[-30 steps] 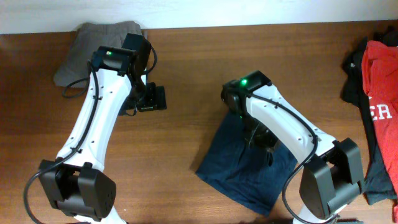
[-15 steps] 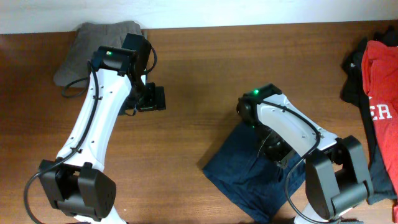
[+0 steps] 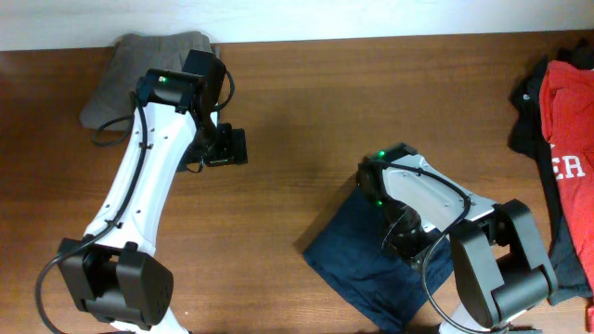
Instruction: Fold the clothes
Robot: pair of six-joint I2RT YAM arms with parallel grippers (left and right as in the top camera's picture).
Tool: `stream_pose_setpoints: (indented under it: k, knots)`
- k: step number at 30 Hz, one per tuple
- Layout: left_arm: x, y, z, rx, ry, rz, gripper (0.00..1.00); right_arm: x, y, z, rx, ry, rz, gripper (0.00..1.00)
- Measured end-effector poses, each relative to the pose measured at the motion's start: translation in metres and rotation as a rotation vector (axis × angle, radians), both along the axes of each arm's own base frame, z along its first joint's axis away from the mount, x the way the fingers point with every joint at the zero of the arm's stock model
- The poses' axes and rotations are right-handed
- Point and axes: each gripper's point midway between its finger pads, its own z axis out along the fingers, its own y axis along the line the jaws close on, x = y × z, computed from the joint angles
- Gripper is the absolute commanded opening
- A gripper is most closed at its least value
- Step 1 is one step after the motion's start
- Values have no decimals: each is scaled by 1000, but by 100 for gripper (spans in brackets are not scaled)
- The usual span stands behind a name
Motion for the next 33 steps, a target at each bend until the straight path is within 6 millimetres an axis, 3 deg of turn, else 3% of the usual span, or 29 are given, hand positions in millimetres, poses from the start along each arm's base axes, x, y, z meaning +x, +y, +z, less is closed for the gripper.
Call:
stream_pose_setpoints:
  k: [7, 14, 18, 19, 29, 33]
  knots:
    - [0, 0, 0, 0, 0, 0, 99, 22, 9, -16, 89, -80, 80, 40]
    - [0, 0, 0, 0, 0, 0, 99, 62, 30, -18, 234, -184, 229, 36]
    - [0, 0, 0, 0, 0, 0, 99, 86, 40, -11, 283, -256, 294, 11]
    - [0, 0, 0, 0, 0, 0, 99, 89, 41, -10, 286, -266, 297, 4]
    - [0, 2, 0, 11, -2, 1, 99, 88, 36, -8, 270, -251, 335, 6]
    - [1, 3, 0, 15, -4, 1, 99, 92, 36, -17, 270, -277, 344, 5]
